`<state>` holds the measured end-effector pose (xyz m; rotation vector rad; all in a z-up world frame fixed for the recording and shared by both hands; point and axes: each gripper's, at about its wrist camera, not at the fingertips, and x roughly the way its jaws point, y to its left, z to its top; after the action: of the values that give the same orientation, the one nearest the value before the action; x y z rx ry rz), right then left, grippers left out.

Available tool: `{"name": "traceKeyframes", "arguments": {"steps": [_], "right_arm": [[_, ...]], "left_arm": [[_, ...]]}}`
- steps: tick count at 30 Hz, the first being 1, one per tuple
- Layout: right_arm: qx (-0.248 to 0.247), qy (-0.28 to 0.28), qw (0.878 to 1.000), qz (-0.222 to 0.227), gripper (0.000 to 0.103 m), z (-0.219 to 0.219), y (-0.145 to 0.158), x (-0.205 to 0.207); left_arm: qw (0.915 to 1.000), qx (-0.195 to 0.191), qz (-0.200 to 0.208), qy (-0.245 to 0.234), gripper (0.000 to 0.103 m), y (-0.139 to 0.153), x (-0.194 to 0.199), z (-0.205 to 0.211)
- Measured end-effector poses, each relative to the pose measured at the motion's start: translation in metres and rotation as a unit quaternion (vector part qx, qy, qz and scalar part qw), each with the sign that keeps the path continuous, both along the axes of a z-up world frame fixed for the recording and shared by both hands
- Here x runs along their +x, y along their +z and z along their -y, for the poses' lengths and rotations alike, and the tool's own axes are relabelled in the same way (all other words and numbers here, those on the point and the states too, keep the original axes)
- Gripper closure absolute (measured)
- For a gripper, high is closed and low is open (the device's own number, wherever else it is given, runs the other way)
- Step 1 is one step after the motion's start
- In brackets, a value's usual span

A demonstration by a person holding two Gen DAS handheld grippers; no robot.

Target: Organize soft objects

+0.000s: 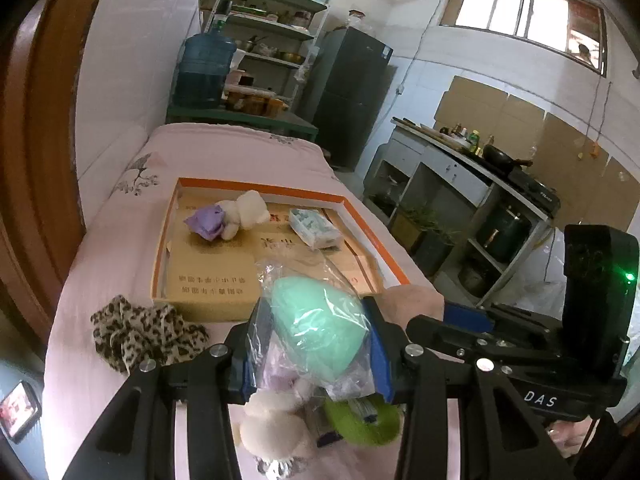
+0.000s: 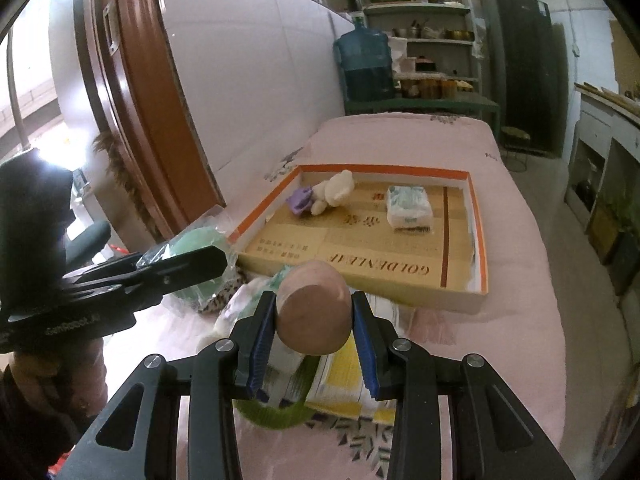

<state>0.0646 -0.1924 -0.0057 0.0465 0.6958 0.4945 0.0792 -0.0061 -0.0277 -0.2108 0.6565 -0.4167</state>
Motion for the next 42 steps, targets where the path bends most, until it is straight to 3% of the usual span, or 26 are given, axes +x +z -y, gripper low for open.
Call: {"name": "traceKeyframes", "arguments": {"steps": [20, 42], "right_arm": [[0.038, -0.041, 0.998, 0.001, 0.065, 0.009, 0.010, 0.059], [0.028, -0.084, 0.995, -0.040, 0.065, 0.000, -0.006, 0.108]], "left_arm": [[0.9989, 0.003, -0.003, 0.047, 0.059, 0.001, 0.056, -0.003], [0.9944, 0.007, -0.022, 0.104, 0.059, -0.010, 0.101, -0.020]]}}
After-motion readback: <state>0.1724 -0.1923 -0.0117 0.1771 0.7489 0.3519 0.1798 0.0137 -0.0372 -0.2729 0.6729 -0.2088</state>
